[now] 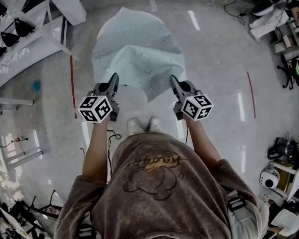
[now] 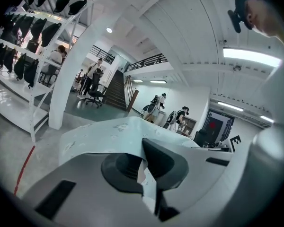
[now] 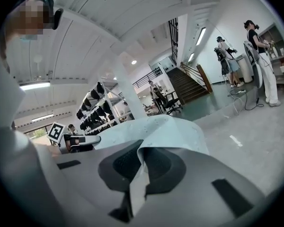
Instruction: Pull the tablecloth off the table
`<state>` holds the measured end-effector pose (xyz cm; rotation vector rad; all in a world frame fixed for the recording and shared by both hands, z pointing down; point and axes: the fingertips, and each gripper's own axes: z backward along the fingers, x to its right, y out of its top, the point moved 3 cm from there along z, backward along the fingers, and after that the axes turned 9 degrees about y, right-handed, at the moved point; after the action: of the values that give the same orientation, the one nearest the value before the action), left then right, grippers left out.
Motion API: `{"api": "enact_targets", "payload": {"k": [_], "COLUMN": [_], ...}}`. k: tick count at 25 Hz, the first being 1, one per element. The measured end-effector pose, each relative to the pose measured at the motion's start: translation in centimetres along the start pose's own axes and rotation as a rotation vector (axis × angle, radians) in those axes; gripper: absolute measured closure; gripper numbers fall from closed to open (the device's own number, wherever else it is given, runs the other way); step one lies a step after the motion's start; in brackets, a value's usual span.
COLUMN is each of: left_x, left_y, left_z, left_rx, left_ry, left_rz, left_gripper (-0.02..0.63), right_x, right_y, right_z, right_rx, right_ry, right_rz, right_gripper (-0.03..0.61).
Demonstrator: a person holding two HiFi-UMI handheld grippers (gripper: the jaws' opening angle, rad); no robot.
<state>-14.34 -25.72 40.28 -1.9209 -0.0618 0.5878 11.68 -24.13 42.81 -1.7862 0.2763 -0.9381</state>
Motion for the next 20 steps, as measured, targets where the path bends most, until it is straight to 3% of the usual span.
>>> {"api": "enact_targets", "payload": {"k": [6,20], "left_x": [1.4,5.1], "left_y": [0.7,0.4], "left_z": [1.6,0.7], "left_rx": [0.029,0.055], "left_ry": [-0.022,0.025], "left_rz": [-0.008,0.041], "left_gripper": [0.594,0.594], "right_x": [-1.9,0.2], "right_y": [1.1,2.3], "right_z": [0.6,2.6], "right_rx": [0.026,0.022], "right_ry": [0.033,0.119], "right_rz": [0.037,0.020], "right_gripper": [0.569,0.569]}}
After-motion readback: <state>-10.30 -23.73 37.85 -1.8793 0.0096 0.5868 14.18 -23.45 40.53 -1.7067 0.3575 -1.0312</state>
